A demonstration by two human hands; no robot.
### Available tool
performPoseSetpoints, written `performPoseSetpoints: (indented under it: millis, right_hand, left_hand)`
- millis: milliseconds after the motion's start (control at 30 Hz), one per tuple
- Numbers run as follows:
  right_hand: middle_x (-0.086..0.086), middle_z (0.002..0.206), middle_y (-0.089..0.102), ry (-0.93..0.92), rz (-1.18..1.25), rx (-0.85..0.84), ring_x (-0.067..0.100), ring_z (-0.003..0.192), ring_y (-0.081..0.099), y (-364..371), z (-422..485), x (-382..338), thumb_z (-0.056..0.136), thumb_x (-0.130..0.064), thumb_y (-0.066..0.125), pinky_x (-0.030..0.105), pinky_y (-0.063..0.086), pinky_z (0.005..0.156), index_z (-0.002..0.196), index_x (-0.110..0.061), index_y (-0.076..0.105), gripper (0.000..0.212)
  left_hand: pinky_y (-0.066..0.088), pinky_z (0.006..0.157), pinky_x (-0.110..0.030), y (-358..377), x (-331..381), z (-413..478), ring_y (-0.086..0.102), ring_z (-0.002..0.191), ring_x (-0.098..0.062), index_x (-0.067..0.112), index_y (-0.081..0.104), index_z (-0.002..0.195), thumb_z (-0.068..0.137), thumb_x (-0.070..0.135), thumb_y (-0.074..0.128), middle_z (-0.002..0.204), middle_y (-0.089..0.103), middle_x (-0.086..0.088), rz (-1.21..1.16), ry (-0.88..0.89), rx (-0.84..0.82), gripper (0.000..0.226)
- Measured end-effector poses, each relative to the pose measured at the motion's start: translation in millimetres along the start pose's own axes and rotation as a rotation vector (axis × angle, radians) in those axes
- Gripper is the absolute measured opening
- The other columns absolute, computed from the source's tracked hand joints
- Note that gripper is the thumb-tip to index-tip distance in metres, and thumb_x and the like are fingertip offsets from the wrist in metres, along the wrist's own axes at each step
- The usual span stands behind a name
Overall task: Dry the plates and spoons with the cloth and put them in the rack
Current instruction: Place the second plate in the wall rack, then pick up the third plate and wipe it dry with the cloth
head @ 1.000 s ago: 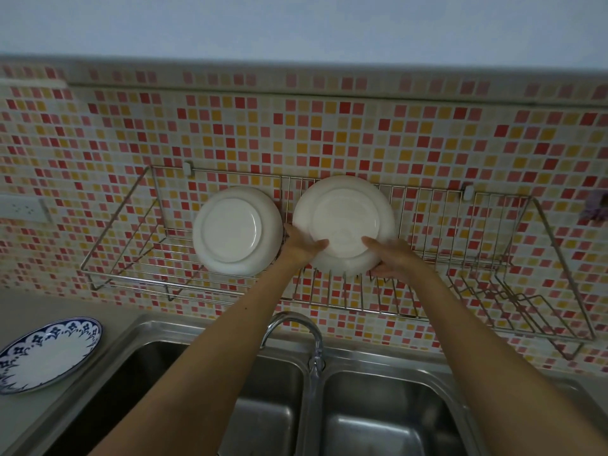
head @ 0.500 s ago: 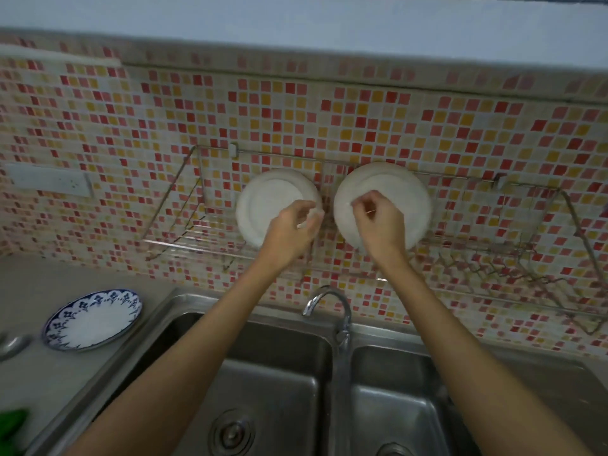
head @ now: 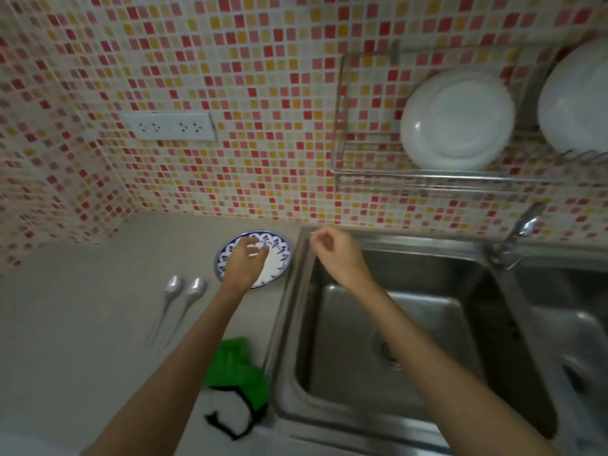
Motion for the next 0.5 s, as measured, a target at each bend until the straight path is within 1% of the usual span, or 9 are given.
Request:
performPoseSetpoints:
  millis: [33,100,167,200,267,333,367,433,500]
  right_hand:
    - [0.01,0.098,0.067,0.095,-0.008,-0.021,0.025,0.094,0.062,21.4,0.8,7.5,0.09,-0.019,0.056,0.032,0.046,0.082,0.101,-0.005,0.062,0.018]
    - [0.015,0.11,0.064,0.261,-0.034,-0.061,0.029,0.102,0.059,66.6,1.5,25.7,0.09,-0.022,0.057,0.031,0.044,0.084,0.113,-0.001,0.056,0.03]
    - [0.018,0.116,0.06,0.396,-0.039,-0.088,0.03,0.105,0.057,98.8,2.5,44.4,0.089,-0.026,0.059,0.033,0.044,0.086,0.12,0.002,0.05,0.043]
    - [0.019,0.118,0.058,0.457,-0.01,-0.085,0.03,0.104,0.057,114.8,3.6,52.7,0.089,-0.028,0.06,0.037,0.045,0.089,0.122,0.005,0.047,0.048]
    - [0.025,0.121,0.057,0.548,0.039,-0.047,0.034,0.104,0.058,131.8,6.3,67.2,0.088,-0.029,0.061,0.045,0.048,0.091,0.123,0.01,0.046,0.054]
    - [0.027,0.125,0.054,0.61,0.065,0.004,0.037,0.112,0.055,145.3,12.6,77.8,0.088,-0.026,0.062,0.044,0.046,0.095,0.125,0.013,0.045,0.057]
    - [0.027,0.128,0.051,0.647,0.108,0.037,0.037,0.115,0.053,152.7,15.9,84.3,0.088,-0.024,0.063,0.044,0.045,0.097,0.127,0.014,0.043,0.058]
    - [0.026,0.13,0.05,0.713,0.209,0.1,0.036,0.113,0.054,164.2,23.9,98.1,0.086,-0.023,0.065,0.048,0.046,0.097,0.131,0.012,0.04,0.062]
    - [0.023,0.126,0.055,0.753,0.26,0.149,0.03,0.102,0.058,175.0,34.8,115.6,0.083,-0.025,0.066,0.05,0.048,0.094,0.131,0.005,0.042,0.061]
  left_hand:
    - [0.044,0.09,-0.034,-10.2,-21.0,11.1,0.058,0.112,-0.033,0.0,0.05,0.126,0.092,0.019,0.057,0.123,0.059,-0.02,0.001,-0.038,0.001,0.04]
    - [0.043,0.095,-0.037,-28.7,-65.1,33.8,0.056,0.115,-0.036,-0.002,0.046,0.129,0.089,0.022,0.06,0.126,0.056,-0.022,0.022,-0.114,-0.03,0.048]
    - [0.044,0.099,-0.041,-36.3,-97.3,55.2,0.055,0.117,-0.037,-0.004,0.046,0.128,0.084,0.027,0.064,0.125,0.057,-0.023,0.032,-0.153,-0.061,0.057]
    - [0.044,0.1,-0.041,-40.2,-114.4,66.1,0.054,0.119,-0.037,-0.005,0.044,0.129,0.084,0.026,0.065,0.127,0.055,-0.024,0.037,-0.196,-0.063,0.059]
    - [0.043,0.102,-0.04,-41.8,-141.8,83.0,0.052,0.121,-0.036,-0.003,0.04,0.134,0.083,0.03,0.067,0.132,0.053,-0.023,0.048,-0.265,-0.058,0.066]
    - [0.045,0.102,-0.046,-36.0,-167.5,100.2,0.053,0.121,-0.036,0.003,0.038,0.136,0.077,0.042,0.068,0.133,0.053,-0.021,0.035,-0.323,-0.083,0.077]
    - [0.046,0.1,-0.048,-31.4,-184.4,112.0,0.053,0.121,-0.035,0.005,0.038,0.137,0.077,0.043,0.067,0.133,0.052,-0.02,0.025,-0.349,-0.096,0.076]
    - [0.047,0.099,-0.05,-23.3,-209.6,134.4,0.054,0.12,-0.035,0.005,0.038,0.137,0.08,0.04,0.065,0.132,0.053,-0.021,-0.001,-0.365,-0.088,0.072]
    - [0.049,0.096,-0.051,-24.9,-203.4,137.0,0.058,0.115,-0.035,0.004,0.037,0.137,0.078,0.036,0.064,0.128,0.056,-0.019,-0.036,-0.378,-0.076,0.072]
Point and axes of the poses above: each hand's wrist, its own z-axis towards the middle knuckle, its own y-axis out of the palm, x = y × z, the point moved 7 cm from there along z, towards the middle knuckle
